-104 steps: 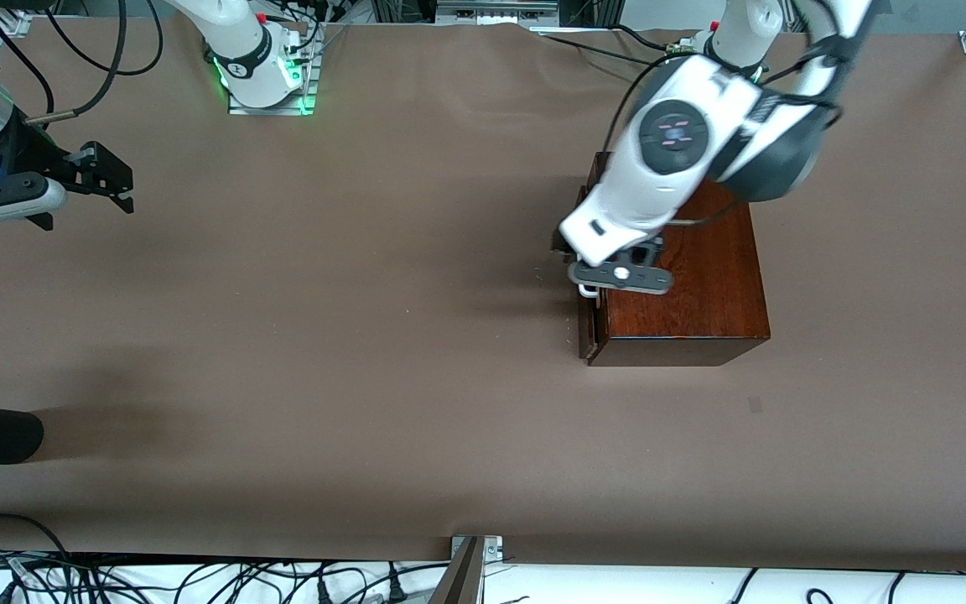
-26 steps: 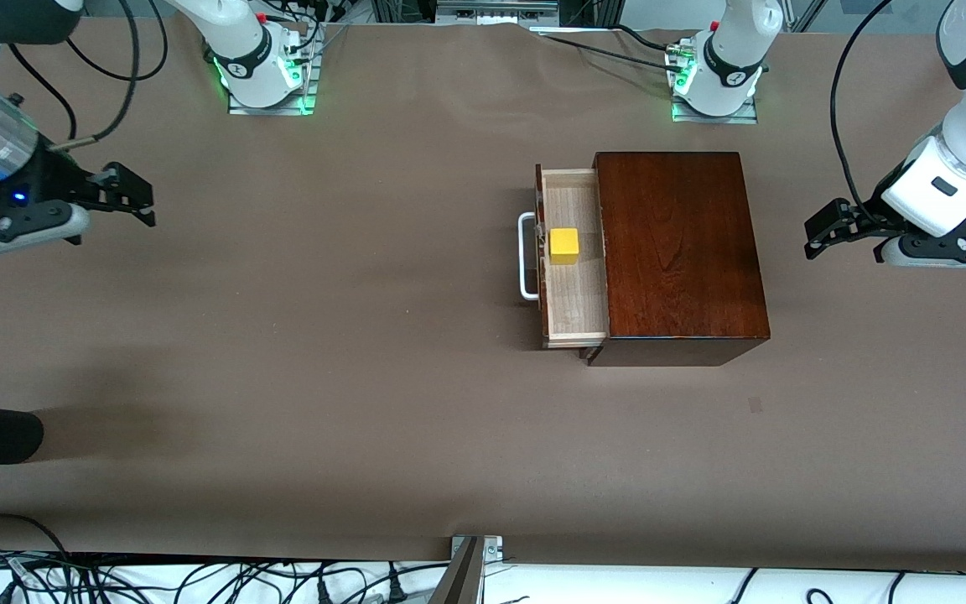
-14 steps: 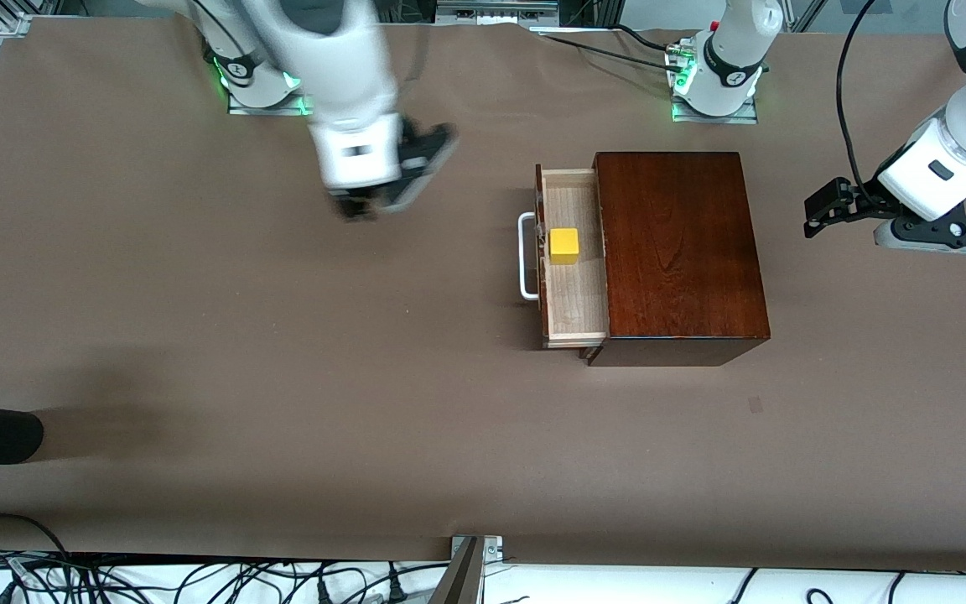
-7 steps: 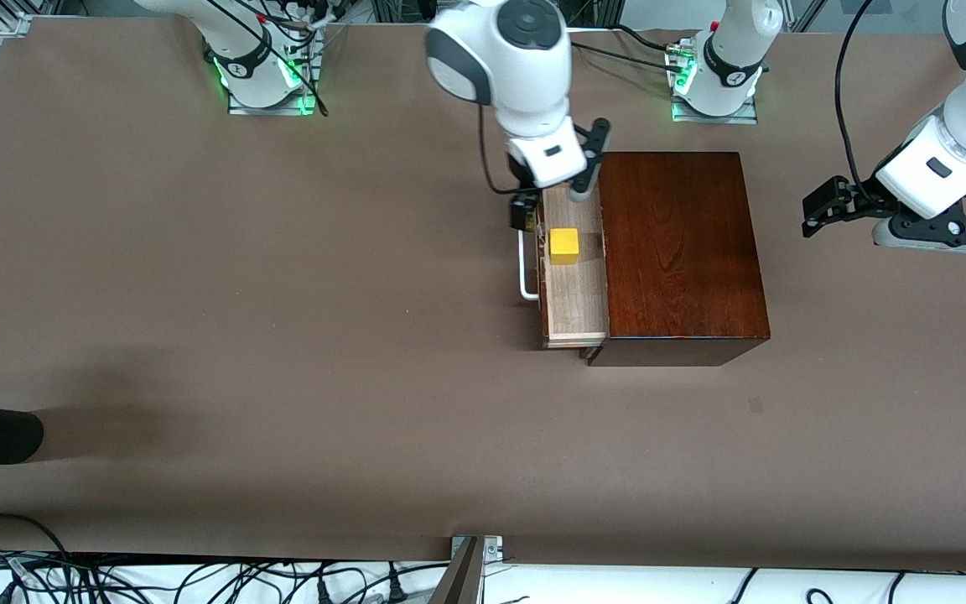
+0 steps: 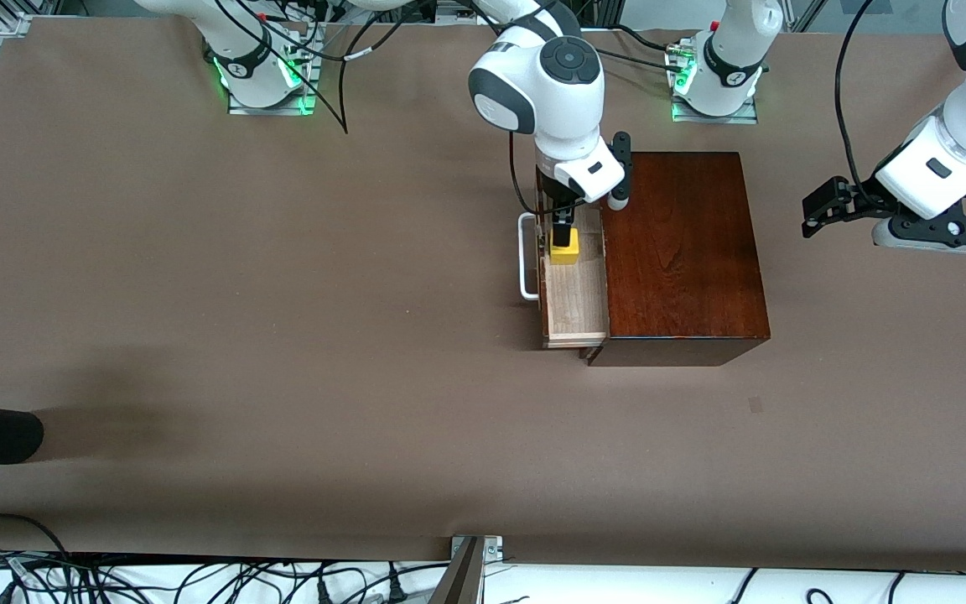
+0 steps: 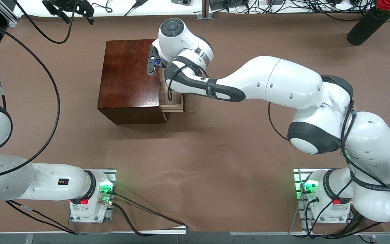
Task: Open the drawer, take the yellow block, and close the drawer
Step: 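Move the right gripper over the yellow cube in the drawer, then lower the right gripper and close it on the yellow cube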
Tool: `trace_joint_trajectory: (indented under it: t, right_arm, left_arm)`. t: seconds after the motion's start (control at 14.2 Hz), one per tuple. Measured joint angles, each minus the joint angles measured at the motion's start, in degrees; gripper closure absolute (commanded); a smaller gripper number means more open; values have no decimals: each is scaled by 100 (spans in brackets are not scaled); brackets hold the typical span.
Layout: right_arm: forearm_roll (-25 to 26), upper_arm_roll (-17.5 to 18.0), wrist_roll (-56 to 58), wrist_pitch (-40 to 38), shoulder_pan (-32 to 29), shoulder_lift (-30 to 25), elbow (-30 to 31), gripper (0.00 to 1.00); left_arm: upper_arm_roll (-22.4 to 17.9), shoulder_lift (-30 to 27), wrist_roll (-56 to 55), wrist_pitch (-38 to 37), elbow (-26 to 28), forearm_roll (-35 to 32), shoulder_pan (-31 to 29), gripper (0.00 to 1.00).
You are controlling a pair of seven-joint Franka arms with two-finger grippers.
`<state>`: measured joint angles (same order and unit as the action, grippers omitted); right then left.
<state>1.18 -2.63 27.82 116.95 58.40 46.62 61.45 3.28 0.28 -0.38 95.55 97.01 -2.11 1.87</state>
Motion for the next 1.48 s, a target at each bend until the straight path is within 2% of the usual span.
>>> trace_joint_trajectory:
  t: [1.13, 1.2, 1.27, 1.34, 1.41, 1.48]
  right_arm:
    - [20, -128, 305, 686, -77, 355, -8, 0]
    - [20, -128, 305, 685, -77, 371, -8, 5]
    - [20, -128, 305, 677, -76, 383, -8, 37]
    - [20, -128, 305, 647, -73, 390, -8, 80]
    - [21, -128, 307, 591, -73, 390, -9, 100]
    - [22, -129, 308, 535, -74, 390, -15, 100]
  left_arm:
    - [0, 6, 0, 0, -1, 0, 10, 0]
    - [0, 6, 3, 0, -1, 0, 11, 0]
    - [0, 6, 5, 0, -1, 0, 13, 0]
    - [0, 6, 8, 0, -1, 0, 14, 0]
    - [0, 6, 10, 0, -1, 0, 15, 0]
    - [0, 6, 12, 0, -1, 0, 15, 0]
